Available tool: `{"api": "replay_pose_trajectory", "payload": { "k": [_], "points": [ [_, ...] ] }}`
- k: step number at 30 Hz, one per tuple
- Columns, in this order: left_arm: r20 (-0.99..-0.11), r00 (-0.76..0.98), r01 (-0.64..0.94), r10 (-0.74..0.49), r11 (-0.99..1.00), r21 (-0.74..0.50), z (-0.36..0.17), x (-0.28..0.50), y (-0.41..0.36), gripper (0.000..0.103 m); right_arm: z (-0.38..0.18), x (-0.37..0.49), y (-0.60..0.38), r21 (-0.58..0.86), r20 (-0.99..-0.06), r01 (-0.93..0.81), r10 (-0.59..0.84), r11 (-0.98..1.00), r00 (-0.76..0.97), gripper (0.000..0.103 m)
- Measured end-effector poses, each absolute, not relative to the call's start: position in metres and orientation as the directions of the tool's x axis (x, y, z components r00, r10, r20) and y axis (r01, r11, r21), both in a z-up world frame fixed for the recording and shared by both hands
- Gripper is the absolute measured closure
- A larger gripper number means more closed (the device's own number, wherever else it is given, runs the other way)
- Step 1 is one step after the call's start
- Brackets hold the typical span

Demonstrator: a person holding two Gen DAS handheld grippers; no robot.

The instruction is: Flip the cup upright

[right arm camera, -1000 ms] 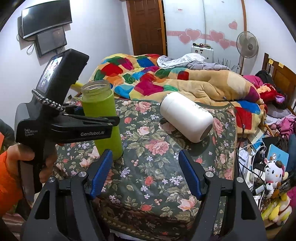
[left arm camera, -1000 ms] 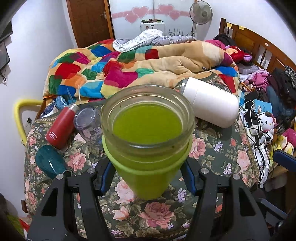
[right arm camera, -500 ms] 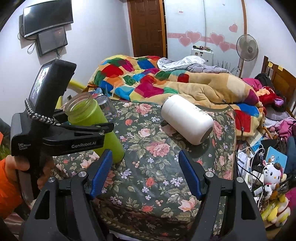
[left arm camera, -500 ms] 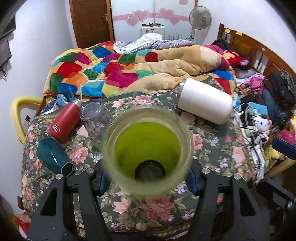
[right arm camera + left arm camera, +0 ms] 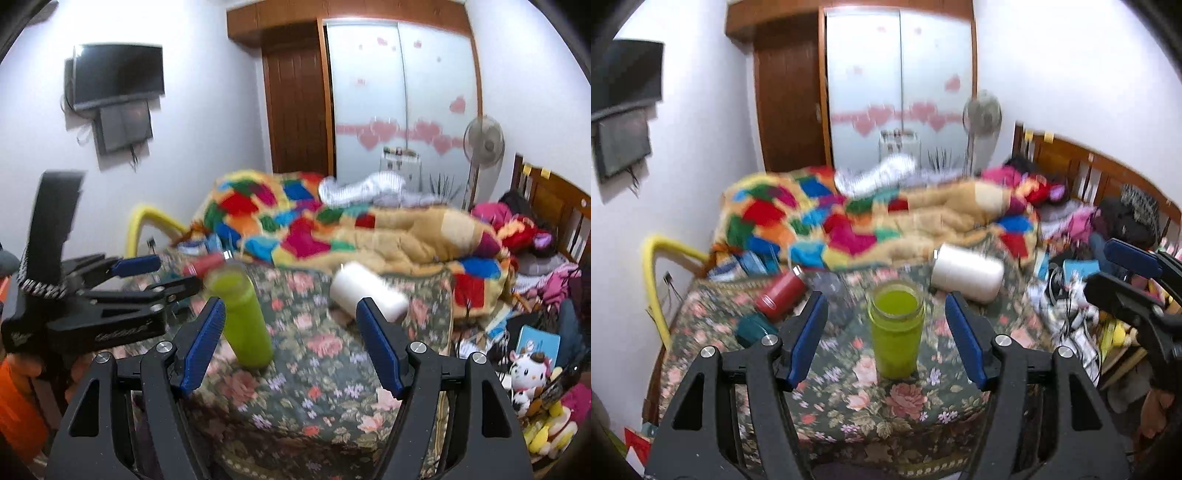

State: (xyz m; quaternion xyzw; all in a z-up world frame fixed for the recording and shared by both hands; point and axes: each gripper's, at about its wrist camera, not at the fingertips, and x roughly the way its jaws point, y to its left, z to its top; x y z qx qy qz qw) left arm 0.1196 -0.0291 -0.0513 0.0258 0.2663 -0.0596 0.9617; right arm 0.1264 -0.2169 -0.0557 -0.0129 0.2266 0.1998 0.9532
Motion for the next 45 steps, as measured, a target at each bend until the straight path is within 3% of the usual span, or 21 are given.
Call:
{"api": "replay_pose_trajectory", "payload": {
  "k": [3, 8, 12, 14, 18, 23, 45],
  "points": [
    [-0.412, 0.907, 0.110, -0.087, 0.993, 0.032, -0.025, 0.084, -0.027, 0.035, -0.034, 0.103, -0.219, 0.071, -0.350, -0.393, 0.392, 0.917, 0.851, 0.033],
    [-0.228, 0.972, 0.069, -0.060, 0.997, 0.031, 0.008, 0.027, -0.022, 0.019, -0.006, 0.068, -0.220, 0.084, -0.220, -0.414, 0.422, 0.906, 0.879, 0.033],
    [-0.154, 0.987, 0.040, -0.038, 0.999, 0.013, 0.017, 0.001, -0.018, 0.013, 0.006, 0.046, -0.219, 0.079, -0.132, -0.407, 0.414, 0.910, 0.901, 0.031],
    [-0.131, 0.991, 0.029, -0.029, 1.000, -0.002, 0.018, -0.008, -0.016, 0.005, 0.007, 0.041, -0.219, 0.088, -0.103, -0.407, 0.415, 0.909, 0.904, 0.027],
    [-0.123, 0.992, 0.007, -0.008, 1.000, -0.009, 0.013, -0.015, -0.015, 0.001, 0.006, 0.034, -0.218, 0.100, -0.078, -0.395, 0.403, 0.913, 0.912, 0.019],
    [-0.136, 0.991, -0.012, 0.008, 1.000, -0.023, 0.006, -0.015, -0.014, 0.000, -0.001, 0.034, -0.215, 0.092, -0.088, -0.355, 0.363, 0.930, 0.928, 0.001],
    [-0.146, 0.989, -0.023, 0.019, 0.999, -0.028, -0.002, -0.017, -0.014, 0.000, -0.010, 0.031, -0.213, 0.058, -0.125, -0.345, 0.349, 0.937, 0.929, 0.000]
  ]
}}
